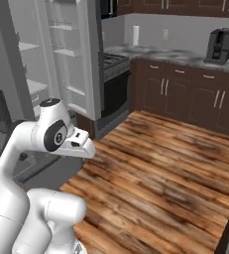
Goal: Take the cheese, chicken drumstick, and onion from the fridge and place them on the plate on the dining counter to create an appetizer plate.
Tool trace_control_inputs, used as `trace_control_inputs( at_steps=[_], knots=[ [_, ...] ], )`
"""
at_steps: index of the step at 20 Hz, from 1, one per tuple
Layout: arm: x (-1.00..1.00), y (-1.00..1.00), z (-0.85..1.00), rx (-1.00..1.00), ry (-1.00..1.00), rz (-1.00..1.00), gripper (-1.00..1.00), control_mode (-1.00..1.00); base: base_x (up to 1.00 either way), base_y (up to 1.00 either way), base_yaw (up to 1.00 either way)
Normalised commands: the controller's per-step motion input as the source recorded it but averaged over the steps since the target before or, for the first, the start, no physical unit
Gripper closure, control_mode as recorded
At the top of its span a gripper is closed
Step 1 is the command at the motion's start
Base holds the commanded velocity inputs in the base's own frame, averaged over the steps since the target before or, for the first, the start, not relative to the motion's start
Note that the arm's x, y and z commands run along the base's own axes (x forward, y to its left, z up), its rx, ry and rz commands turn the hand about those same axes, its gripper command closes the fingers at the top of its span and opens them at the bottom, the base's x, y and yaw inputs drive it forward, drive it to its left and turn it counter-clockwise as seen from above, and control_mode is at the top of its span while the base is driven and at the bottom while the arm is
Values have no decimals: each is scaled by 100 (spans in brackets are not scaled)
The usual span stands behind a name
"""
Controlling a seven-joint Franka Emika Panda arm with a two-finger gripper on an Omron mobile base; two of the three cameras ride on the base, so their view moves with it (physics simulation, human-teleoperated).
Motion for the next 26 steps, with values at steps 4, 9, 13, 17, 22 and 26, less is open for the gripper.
trace_control_inputs(
  at_steps=[4,9,13,17,22,26],
  knots=[
    [0,0,0,0,0,0,-100,100,82,0,19],
    [0,0,0,0,0,0,-100,100,45,10,29],
    [0,0,0,0,0,0,-100,100,14,0,36],
    [0,0,0,0,0,0,-100,100,18,-1,38],
    [0,0,0,0,0,0,-100,100,58,-31,33],
    [0,0,0,0,0,0,-100,100,69,-23,30]
  ],
)
